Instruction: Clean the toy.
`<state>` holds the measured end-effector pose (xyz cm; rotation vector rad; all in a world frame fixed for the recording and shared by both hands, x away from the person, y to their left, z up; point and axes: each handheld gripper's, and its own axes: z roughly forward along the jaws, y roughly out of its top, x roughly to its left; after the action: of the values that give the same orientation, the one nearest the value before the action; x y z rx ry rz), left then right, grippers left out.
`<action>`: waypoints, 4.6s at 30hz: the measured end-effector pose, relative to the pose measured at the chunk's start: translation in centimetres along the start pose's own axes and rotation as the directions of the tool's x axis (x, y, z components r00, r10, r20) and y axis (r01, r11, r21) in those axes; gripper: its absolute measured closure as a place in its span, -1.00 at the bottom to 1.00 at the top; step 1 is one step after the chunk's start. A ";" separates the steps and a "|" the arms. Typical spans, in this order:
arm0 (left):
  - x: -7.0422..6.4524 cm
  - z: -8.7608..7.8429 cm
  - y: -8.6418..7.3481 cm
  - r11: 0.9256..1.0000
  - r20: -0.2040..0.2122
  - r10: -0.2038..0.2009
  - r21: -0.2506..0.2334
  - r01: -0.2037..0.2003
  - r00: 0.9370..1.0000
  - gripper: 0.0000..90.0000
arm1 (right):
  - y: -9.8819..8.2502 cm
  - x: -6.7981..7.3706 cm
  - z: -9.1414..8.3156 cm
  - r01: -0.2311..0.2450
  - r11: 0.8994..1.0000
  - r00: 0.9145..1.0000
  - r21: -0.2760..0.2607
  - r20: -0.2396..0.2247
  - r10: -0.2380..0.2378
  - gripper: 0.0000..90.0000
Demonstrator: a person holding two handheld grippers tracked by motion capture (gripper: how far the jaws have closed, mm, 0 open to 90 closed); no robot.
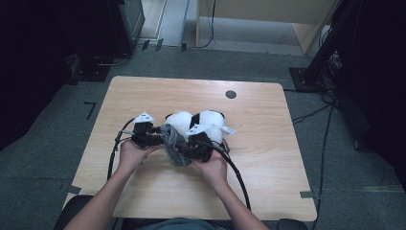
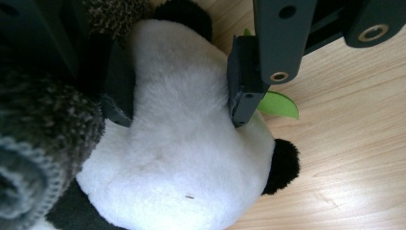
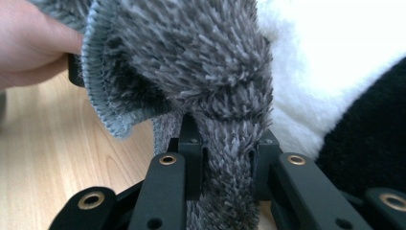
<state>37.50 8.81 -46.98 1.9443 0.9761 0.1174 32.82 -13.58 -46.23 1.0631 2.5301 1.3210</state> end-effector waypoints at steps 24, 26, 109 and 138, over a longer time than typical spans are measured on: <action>-0.4 0.1 0.2 1.000 -0.016 0.019 0.005 -0.018 1.000 0.07 | -0.4 -2.3 -7.2 -0.032 0.999 0.988 0.009 0.149 0.030 0.67; -0.4 0.2 0.2 1.000 -0.016 0.020 0.005 -0.020 1.000 0.07 | -0.6 -2.6 -7.8 -0.044 0.999 0.987 0.004 0.154 0.043 0.66; -0.5 0.3 0.3 1.000 -0.031 0.015 0.011 -0.015 0.999 0.16 | 0.4 -2.4 -6.8 -0.016 1.000 0.996 -0.004 0.085 0.017 0.68; -0.6 0.3 0.4 1.000 -0.023 -0.007 0.006 0.007 1.000 0.17 | -1.6 -3.4 -12.2 -0.052 0.998 0.994 -0.024 0.096 0.054 0.71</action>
<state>37.49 8.10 -46.73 1.9492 0.9993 0.1337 29.84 -24.61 -40.65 1.1678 2.4292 1.2740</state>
